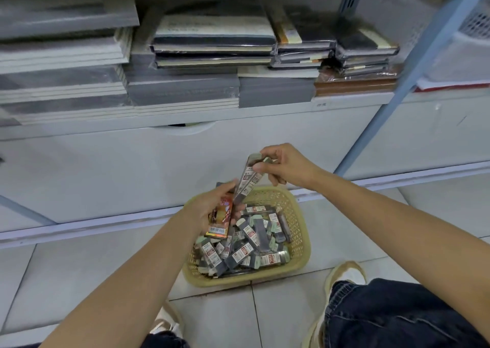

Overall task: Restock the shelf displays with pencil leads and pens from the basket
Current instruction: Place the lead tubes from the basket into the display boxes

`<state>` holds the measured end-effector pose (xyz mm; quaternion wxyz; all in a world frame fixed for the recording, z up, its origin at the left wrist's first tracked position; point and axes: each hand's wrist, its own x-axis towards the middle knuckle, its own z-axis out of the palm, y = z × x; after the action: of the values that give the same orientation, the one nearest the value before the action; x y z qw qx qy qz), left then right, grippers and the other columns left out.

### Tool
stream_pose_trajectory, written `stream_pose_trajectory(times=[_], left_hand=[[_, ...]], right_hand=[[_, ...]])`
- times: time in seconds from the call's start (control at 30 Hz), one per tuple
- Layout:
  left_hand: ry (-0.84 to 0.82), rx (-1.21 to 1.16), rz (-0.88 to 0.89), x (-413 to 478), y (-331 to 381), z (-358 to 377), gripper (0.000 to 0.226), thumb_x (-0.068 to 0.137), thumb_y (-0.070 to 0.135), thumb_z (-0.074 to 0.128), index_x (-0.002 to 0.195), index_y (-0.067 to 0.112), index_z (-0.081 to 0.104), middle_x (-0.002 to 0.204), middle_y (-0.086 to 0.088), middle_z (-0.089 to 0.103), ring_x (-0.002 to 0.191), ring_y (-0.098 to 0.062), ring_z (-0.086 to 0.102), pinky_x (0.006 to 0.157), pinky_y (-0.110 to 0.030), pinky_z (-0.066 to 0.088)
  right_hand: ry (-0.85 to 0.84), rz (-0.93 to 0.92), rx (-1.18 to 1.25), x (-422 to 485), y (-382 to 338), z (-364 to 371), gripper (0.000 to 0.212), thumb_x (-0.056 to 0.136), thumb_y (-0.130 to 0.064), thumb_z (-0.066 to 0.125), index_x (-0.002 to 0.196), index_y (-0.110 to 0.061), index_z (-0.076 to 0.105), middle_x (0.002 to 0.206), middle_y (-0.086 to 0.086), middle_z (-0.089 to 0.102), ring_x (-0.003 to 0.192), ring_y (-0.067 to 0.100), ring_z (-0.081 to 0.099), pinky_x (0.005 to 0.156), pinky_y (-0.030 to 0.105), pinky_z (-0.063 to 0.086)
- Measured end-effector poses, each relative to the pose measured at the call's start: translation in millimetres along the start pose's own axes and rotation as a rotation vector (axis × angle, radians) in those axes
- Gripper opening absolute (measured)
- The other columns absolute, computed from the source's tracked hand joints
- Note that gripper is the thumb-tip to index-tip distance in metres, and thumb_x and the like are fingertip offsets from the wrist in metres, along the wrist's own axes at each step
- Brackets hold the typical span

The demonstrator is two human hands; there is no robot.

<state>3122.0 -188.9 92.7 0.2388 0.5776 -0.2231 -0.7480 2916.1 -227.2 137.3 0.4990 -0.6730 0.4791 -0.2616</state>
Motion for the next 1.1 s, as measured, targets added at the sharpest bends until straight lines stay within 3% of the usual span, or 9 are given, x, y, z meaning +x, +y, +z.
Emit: stream_pose_trajectory(times=[0.1, 0.23, 0.3, 0.37, 0.47, 0.63, 0.8, 0.97, 1.1], left_hand=[[-0.004, 0.115, 0.335, -14, 4, 7, 0.059, 0.064, 0.049, 0.081, 0.104, 0.007, 0.07, 0.091, -0.015, 0.074, 0.072, -0.029, 0.071, 0.067, -0.042, 0.06], [0.044, 0.387, 0.589, -28, 6, 22, 0.034, 0.067, 0.016, 0.088, 0.094, 0.017, 0.067, 0.079, -0.002, 0.075, 0.063, -0.01, 0.068, 0.055, -0.02, 0.053], [0.107, 0.378, 0.614, -31, 7, 30, 0.026, 0.07, 0.004, 0.084, 0.086, 0.014, 0.066, 0.064, -0.001, 0.071, 0.046, -0.006, 0.06, 0.041, -0.015, 0.045], [0.139, 0.3, 0.616, -36, 10, 33, 0.021, 0.072, 0.001, 0.082, 0.082, 0.01, 0.066, 0.056, -0.004, 0.068, 0.039, -0.009, 0.056, 0.041, -0.016, 0.043], [0.133, 0.213, 0.641, -46, 20, 36, 0.019, 0.073, 0.006, 0.082, 0.087, 0.007, 0.07, 0.07, -0.017, 0.073, 0.057, -0.025, 0.066, 0.059, -0.032, 0.052], [0.029, 0.173, 0.744, -73, 58, 61, 0.023, 0.077, 0.003, 0.077, 0.096, 0.009, 0.066, 0.075, -0.009, 0.075, 0.056, -0.019, 0.07, 0.044, -0.022, 0.049], [-0.012, 0.259, 0.891, -113, 115, 93, 0.019, 0.079, 0.006, 0.076, 0.095, 0.012, 0.068, 0.081, -0.008, 0.076, 0.065, -0.02, 0.071, 0.047, -0.023, 0.051], [-0.151, 0.266, 1.008, -155, 175, 136, 0.014, 0.086, 0.023, 0.072, 0.098, 0.019, 0.069, 0.083, -0.002, 0.076, 0.064, -0.015, 0.069, 0.057, -0.029, 0.057], [-0.167, 0.213, 1.086, -179, 222, 162, 0.02, 0.094, 0.016, 0.06, 0.114, 0.015, 0.062, 0.095, -0.004, 0.076, 0.071, -0.019, 0.071, 0.059, -0.031, 0.057]], right_hand=[[0.008, 0.09, -0.048, -1, -10, -7, 0.021, 0.09, -0.015, 0.068, 0.095, 0.005, 0.067, 0.055, 0.013, 0.053, 0.04, 0.014, 0.041, 0.039, 0.018, 0.03], [0.019, 0.136, -0.069, -4, -21, -9, 0.031, 0.088, -0.017, 0.07, 0.09, 0.013, 0.062, 0.058, 0.011, 0.047, 0.035, 0.008, 0.036, 0.036, 0.018, 0.027], [0.05, 0.138, -0.072, -7, -28, -9, 0.03, 0.087, -0.021, 0.071, 0.095, 0.006, 0.062, 0.064, 0.011, 0.052, 0.032, 0.007, 0.035, 0.035, 0.017, 0.025], [0.042, 0.132, -0.048, -10, -38, -15, 0.031, 0.088, -0.027, 0.07, 0.107, -0.004, 0.061, 0.065, 0.006, 0.058, 0.033, 0.007, 0.033, 0.036, 0.017, 0.024], [-0.021, 0.107, 0.021, -15, -55, -32, 0.036, 0.088, -0.026, 0.069, 0.118, -0.009, 0.06, 0.078, 0.007, 0.061, 0.04, 0.007, 0.031, 0.039, 0.018, 0.024], [0.004, -0.045, 0.041, -22, -87, -62, 0.013, 0.093, -0.019, 0.063, 0.1, -0.009, 0.069, 0.065, 0.003, 0.052, 0.051, 0.007, 0.038, 0.044, 0.016, 0.029], [0.062, -0.168, 0.047, -28, -140, -105, 0.024, 0.096, -0.024, 0.059, 0.112, -0.007, 0.067, 0.079, 0.005, 0.064, 0.059, 0.006, 0.048, 0.05, 0.017, 0.038], [0.221, -0.374, -0.034, -45, -201, -165, 0.014, 0.096, -0.021, 0.057, 0.105, -0.018, 0.068, 0.097, -0.007, 0.074, 0.083, 0.003, 0.066, 0.065, 0.018, 0.052], [0.426, -0.543, 0.0, -59, -248, -224, 0.012, 0.097, -0.016, 0.055, 0.103, -0.018, 0.066, 0.087, -0.006, 0.072, 0.08, 0.008, 0.066, 0.07, 0.023, 0.056]])
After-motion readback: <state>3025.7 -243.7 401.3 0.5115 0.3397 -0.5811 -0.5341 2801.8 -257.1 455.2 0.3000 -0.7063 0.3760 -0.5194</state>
